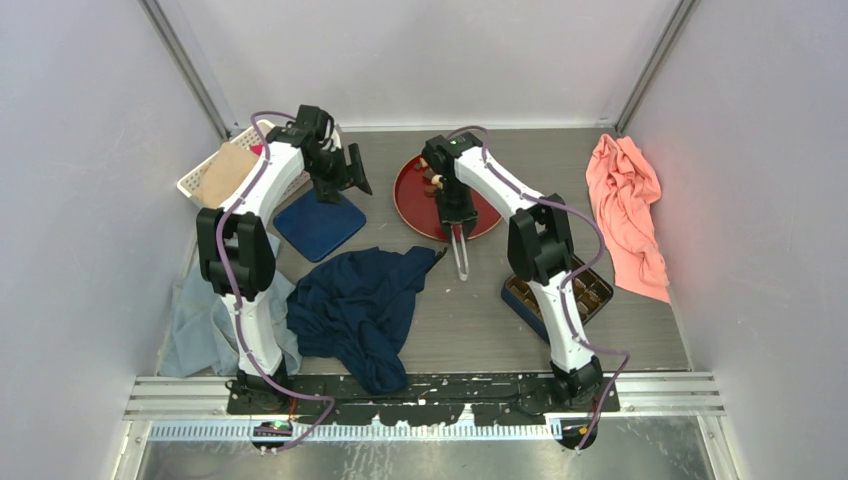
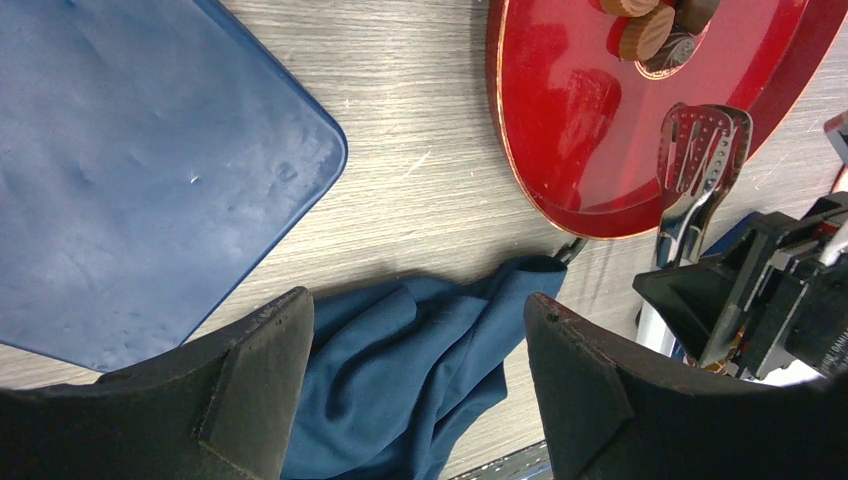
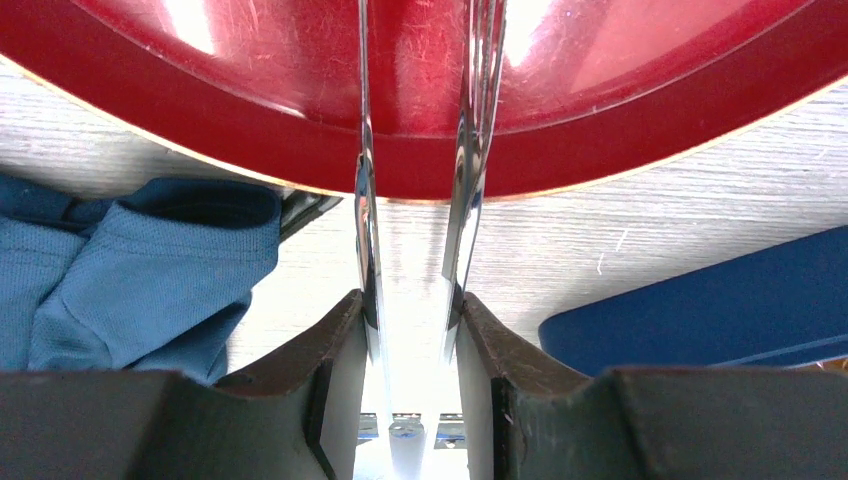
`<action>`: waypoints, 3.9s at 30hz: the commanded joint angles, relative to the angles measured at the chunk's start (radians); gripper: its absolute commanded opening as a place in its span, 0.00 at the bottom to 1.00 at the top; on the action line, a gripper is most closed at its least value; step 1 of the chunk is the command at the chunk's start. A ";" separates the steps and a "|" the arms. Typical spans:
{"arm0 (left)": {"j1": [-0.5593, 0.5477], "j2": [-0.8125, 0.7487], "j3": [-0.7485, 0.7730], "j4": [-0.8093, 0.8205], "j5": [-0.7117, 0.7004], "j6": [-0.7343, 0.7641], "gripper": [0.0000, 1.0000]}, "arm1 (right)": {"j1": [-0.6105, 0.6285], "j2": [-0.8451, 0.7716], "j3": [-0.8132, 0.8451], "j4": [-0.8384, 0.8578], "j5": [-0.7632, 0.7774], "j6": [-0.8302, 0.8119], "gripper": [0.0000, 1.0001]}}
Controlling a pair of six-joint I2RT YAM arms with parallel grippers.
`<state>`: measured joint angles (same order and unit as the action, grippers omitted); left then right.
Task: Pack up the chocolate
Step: Pick up the fake chocolate from the plate, then place the fake chocolate in the packing box.
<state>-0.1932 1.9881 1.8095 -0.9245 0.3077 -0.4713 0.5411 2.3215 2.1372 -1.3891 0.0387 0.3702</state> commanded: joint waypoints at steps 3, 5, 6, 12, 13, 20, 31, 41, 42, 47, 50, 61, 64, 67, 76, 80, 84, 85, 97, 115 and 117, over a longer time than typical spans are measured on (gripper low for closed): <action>0.009 -0.055 0.003 0.032 0.023 0.003 0.77 | 0.003 -0.101 0.003 -0.016 0.031 0.010 0.21; 0.009 -0.057 0.001 0.032 0.024 0.003 0.77 | 0.003 -0.105 0.003 -0.016 0.030 0.013 0.21; 0.009 -0.058 0.000 0.032 0.024 0.004 0.77 | 0.003 -0.108 0.003 -0.015 0.028 0.013 0.21; 0.009 -0.061 -0.004 0.035 0.027 0.005 0.77 | 0.001 -0.126 0.002 -0.019 0.027 0.023 0.18; 0.009 -0.059 -0.004 0.035 0.027 0.006 0.77 | 0.001 -0.130 -0.001 -0.021 0.027 0.023 0.18; 0.009 -0.055 -0.005 0.036 0.031 0.006 0.77 | 0.001 -0.198 -0.079 -0.022 0.034 0.035 0.17; 0.008 -0.028 0.018 0.037 0.046 -0.007 0.77 | 0.000 -0.417 -0.331 -0.046 0.062 0.076 0.16; 0.008 0.005 0.052 0.036 0.057 -0.020 0.77 | 0.000 -0.624 -0.528 -0.088 0.069 0.151 0.15; 0.008 0.007 0.056 0.036 0.056 -0.021 0.77 | 0.000 -0.642 -0.548 -0.093 0.070 0.158 0.15; 0.008 0.013 0.072 0.029 0.058 -0.022 0.77 | 0.000 -0.731 -0.656 -0.097 0.063 0.200 0.15; 0.006 0.012 0.076 0.029 0.062 -0.027 0.77 | -0.001 -0.781 -0.711 -0.096 0.062 0.223 0.15; -0.022 0.024 0.091 0.019 0.066 -0.040 0.77 | 0.001 -0.896 -0.874 -0.076 0.016 0.266 0.15; -0.032 0.029 0.098 0.019 0.070 -0.045 0.77 | 0.003 -0.914 -0.901 -0.073 -0.007 0.260 0.15; -0.041 0.034 0.106 0.020 0.068 -0.052 0.77 | 0.003 -0.924 -0.930 -0.073 -0.019 0.254 0.15; -0.054 0.061 0.138 0.015 0.067 -0.062 0.76 | 0.003 -0.911 -0.981 -0.051 -0.023 0.224 0.15; -0.056 0.074 0.155 0.007 0.067 -0.063 0.76 | 0.003 -0.893 -0.992 -0.039 -0.025 0.216 0.15; -0.057 0.083 0.167 0.005 0.067 -0.065 0.76 | 0.003 -0.888 -1.011 -0.028 -0.063 0.215 0.15; -0.058 0.087 0.170 0.003 0.069 -0.066 0.76 | 0.003 -0.888 -1.016 -0.027 -0.063 0.211 0.16; -0.059 0.098 0.178 0.001 0.070 -0.065 0.76 | 0.001 -0.855 -1.014 -0.009 -0.042 0.197 0.24; -0.059 0.093 0.169 0.002 0.069 -0.064 0.76 | 0.002 -0.855 -1.016 -0.013 0.003 0.194 0.43; -0.060 0.091 0.168 0.002 0.070 -0.063 0.76 | 0.003 -0.861 -1.010 -0.018 0.015 0.194 0.40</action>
<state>-0.2485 2.0926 1.9457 -0.9264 0.3599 -0.5255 0.5411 1.4754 1.1122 -1.3884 0.0261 0.5735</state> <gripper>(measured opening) 0.763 0.433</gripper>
